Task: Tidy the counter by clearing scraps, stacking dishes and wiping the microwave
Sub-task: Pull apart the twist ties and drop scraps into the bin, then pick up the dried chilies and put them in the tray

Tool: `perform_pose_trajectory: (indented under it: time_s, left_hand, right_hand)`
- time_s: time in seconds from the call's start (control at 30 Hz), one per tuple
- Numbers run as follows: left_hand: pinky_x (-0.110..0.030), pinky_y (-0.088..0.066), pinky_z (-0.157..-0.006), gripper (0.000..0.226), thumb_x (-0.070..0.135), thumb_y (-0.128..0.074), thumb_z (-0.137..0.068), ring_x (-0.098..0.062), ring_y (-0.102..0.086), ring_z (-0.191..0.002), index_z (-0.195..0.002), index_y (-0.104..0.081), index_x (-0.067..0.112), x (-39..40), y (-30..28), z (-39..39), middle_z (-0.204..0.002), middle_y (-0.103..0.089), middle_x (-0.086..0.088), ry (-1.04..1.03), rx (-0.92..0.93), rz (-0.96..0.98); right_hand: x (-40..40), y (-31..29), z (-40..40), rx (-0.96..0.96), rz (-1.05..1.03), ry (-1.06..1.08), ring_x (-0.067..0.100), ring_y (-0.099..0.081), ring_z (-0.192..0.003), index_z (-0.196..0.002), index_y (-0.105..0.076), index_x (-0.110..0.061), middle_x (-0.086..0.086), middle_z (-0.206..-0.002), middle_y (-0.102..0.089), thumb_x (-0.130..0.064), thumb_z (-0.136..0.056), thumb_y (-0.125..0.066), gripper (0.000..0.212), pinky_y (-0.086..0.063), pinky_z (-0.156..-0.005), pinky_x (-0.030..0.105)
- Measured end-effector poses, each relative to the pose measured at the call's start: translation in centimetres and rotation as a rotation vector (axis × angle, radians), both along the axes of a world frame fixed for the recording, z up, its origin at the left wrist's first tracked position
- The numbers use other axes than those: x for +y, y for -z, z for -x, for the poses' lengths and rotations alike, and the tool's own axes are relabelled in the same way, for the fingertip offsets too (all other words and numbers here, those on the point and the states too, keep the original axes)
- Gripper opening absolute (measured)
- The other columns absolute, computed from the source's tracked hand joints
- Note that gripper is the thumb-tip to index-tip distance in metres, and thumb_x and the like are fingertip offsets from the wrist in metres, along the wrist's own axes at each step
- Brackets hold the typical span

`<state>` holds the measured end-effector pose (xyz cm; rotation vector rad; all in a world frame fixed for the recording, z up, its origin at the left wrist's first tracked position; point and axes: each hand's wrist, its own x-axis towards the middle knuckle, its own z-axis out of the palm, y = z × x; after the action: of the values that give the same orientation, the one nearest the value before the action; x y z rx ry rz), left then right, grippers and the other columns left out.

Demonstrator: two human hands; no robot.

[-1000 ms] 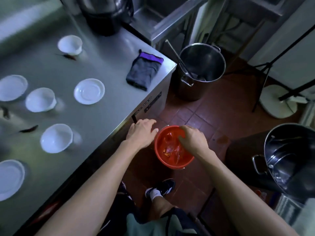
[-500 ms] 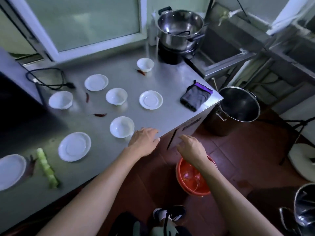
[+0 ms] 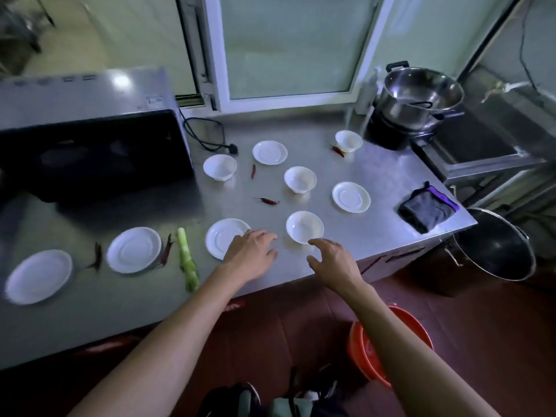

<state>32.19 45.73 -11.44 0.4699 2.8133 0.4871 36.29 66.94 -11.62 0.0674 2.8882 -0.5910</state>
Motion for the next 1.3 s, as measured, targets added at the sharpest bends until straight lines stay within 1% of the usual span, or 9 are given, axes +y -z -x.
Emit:
perform_pose_trajectory:
  time_s: [0.23,0.33,0.57,0.67,0.87,0.97,1.07,1.2,1.3]
  left_hand:
    - [-0.044,-0.044,-0.097,0.039,0.040,-0.050,-0.097,-0.026,-0.051,-0.125,-0.132,-0.057,0.024,-6.5,0.0,-1.3,-0.136,-0.059,0.001,-0.155,0.034,-0.015]
    - [-0.046,-0.040,-0.103,0.040,0.040,-0.053,-0.096,-0.025,-0.053,-0.124,-0.134,-0.056,0.027,-8.3,0.3,-1.4,-0.136,-0.059,0.002,-0.238,0.024,-0.039]
    - [-0.055,-0.036,-0.109,0.039,0.040,-0.054,-0.096,-0.023,-0.058,-0.113,-0.132,-0.057,0.025,-10.4,1.6,0.8,-0.129,-0.064,0.002,-0.352,-0.002,-0.030]
    - [-0.053,-0.037,-0.108,0.040,0.042,-0.053,-0.097,-0.021,-0.056,-0.118,-0.133,-0.057,0.026,-9.9,2.2,3.1,-0.131,-0.063,0.005,-0.368,-0.017,-0.021]
    - [-0.040,-0.043,-0.098,0.036,0.038,-0.051,-0.097,-0.023,-0.054,-0.120,-0.131,-0.058,0.026,-6.9,3.5,9.1,-0.132,-0.061,0.006,-0.379,-0.064,-0.032]
    - [-0.038,-0.043,-0.097,0.035,0.034,-0.051,-0.097,-0.023,-0.052,-0.122,-0.131,-0.058,0.026,-5.3,4.3,11.3,-0.134,-0.060,0.005,-0.380,-0.093,-0.027]
    - [-0.037,-0.043,-0.098,0.035,0.034,-0.052,-0.098,-0.023,-0.052,-0.123,-0.131,-0.058,0.025,-4.4,4.9,12.8,-0.134,-0.060,0.004,-0.401,-0.103,-0.044]
    - [-0.037,-0.045,-0.098,0.034,0.033,-0.054,-0.097,-0.024,-0.054,-0.121,-0.130,-0.060,0.023,-3.9,5.5,14.4,-0.132,-0.062,0.003,-0.423,-0.111,-0.064]
    - [-0.036,-0.045,-0.098,0.034,0.033,-0.054,-0.098,-0.023,-0.054,-0.121,-0.130,-0.060,0.023,-4.1,6.1,15.6,-0.132,-0.063,0.004,-0.431,-0.129,-0.072]
  right_hand:
    - [-6.2,-0.1,2.4,0.067,0.037,-0.140,0.025,-0.054,-0.125,-0.134,-0.059,-0.021,-0.001,-0.137,-0.061,-0.028,-0.093,-0.062,0.041,-0.044,-0.100,0.038]
    - [-8.1,0.2,3.7,0.058,0.055,-0.202,0.023,-0.054,-0.125,-0.135,-0.058,-0.021,-0.002,-0.138,-0.060,-0.028,-0.094,-0.061,0.041,-0.045,-0.103,0.040]
    - [-10.4,1.4,8.2,0.047,0.069,-0.300,0.025,-0.058,-0.122,-0.134,-0.060,-0.018,0.002,-0.136,-0.062,-0.025,-0.093,-0.064,0.041,-0.047,-0.100,0.040]
    - [-10.0,2.3,11.0,0.025,0.070,-0.301,0.024,-0.056,-0.123,-0.134,-0.059,-0.019,0.001,-0.137,-0.061,-0.025,-0.094,-0.063,0.041,-0.047,-0.100,0.040]
    - [-7.3,4.7,16.7,-0.051,0.035,-0.256,0.026,-0.055,-0.124,-0.138,-0.055,-0.021,0.000,-0.141,-0.057,-0.026,-0.096,-0.057,0.043,-0.044,-0.102,0.039]
    - [-5.8,5.9,19.3,-0.092,0.014,-0.237,0.029,-0.055,-0.121,-0.136,-0.055,-0.019,0.004,-0.138,-0.059,-0.021,-0.094,-0.056,0.041,-0.042,-0.100,0.038]
    - [-4.8,7.1,21.6,-0.094,0.001,-0.256,0.029,-0.054,-0.120,-0.141,-0.051,-0.023,0.002,-0.136,-0.058,-0.014,-0.093,-0.053,0.049,-0.041,-0.100,0.036]
    - [-4.7,8.7,24.3,-0.094,-0.013,-0.247,0.029,-0.053,-0.119,-0.129,-0.058,-0.013,0.004,-0.133,-0.059,-0.008,-0.093,-0.050,0.038,-0.038,-0.099,0.037]
    - [-5.2,9.7,25.4,-0.071,-0.017,-0.269,0.029,-0.052,-0.115,-0.123,-0.062,-0.013,0.003,-0.127,-0.062,-0.007,-0.094,-0.047,0.033,-0.037,-0.094,0.037]
